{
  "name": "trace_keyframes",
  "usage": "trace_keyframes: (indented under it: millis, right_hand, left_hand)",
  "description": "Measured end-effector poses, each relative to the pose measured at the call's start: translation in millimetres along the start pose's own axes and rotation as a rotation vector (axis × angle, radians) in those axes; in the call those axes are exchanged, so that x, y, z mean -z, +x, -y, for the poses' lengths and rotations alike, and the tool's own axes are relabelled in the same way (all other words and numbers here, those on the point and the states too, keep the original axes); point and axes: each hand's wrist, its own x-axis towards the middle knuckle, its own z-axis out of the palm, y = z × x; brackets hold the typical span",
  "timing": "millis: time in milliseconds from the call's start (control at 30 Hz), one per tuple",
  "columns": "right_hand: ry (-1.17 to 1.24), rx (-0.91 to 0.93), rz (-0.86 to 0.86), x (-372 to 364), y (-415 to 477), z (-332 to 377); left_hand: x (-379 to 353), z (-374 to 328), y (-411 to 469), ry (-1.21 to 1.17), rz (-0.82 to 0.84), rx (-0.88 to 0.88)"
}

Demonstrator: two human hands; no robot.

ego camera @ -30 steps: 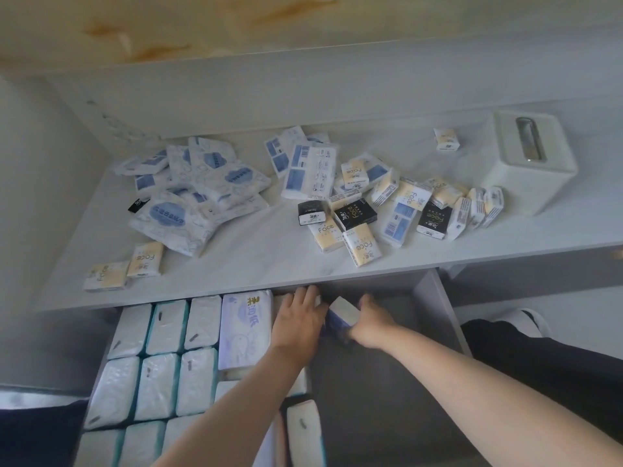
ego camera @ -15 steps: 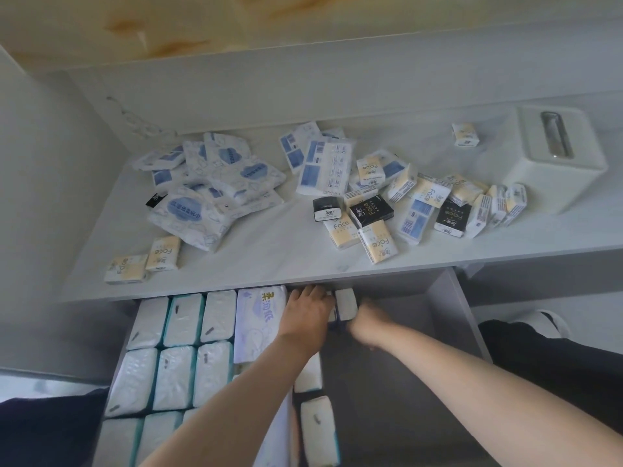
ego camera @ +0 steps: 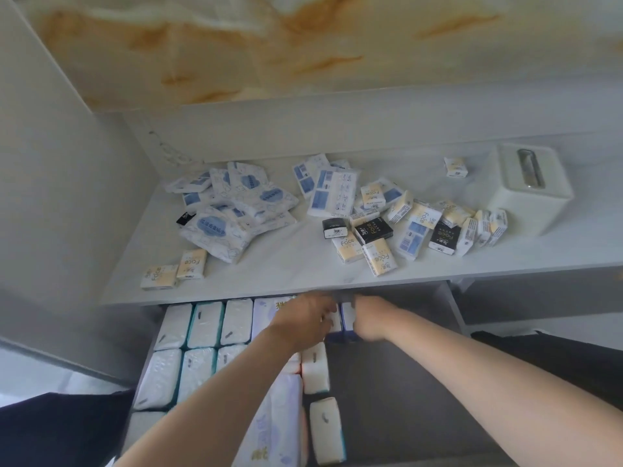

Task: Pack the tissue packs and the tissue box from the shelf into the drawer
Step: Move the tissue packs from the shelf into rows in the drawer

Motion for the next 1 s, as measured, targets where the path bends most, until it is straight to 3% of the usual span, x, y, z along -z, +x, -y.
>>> trace_keyframes:
  millis: [200, 400, 533, 667, 833, 1000]
  right_hand:
    - [0.070, 0.197, -0.039, 47.9, -48.4, 58.4]
    - [0.185, 0.349, -0.254, 96.6, -44.0, 117.8]
    - [0.167, 0.370, -0.389, 116.1, -3.6, 142.2]
    - [0.080, 0.327, -0.411, 123.8, 36.3, 155.5]
    - [-0.095, 0.263, -0.328, 121.4, 78.2, 168.9]
    - [-0.256, 0.300, -0.494, 108.5, 106.7, 184.0]
  left_hand:
    - [66.7, 5.0, -25.5, -0.018, -0.182, 0.040]
    - [128.0, 44.1, -22.4, -0.009, -0.360, 0.183]
    - [149.4, 84.2, -7.4, 0.095, -0.335, 0.329]
    - [158.5, 116.9, 9.1, 0.206, -0.246, 0.537]
    - [156.6, 156.0, 22.4, -0.017, -0.317, 0.638]
    - [151.2, 177.2, 29.5, -0.314, -0.514, 0.537]
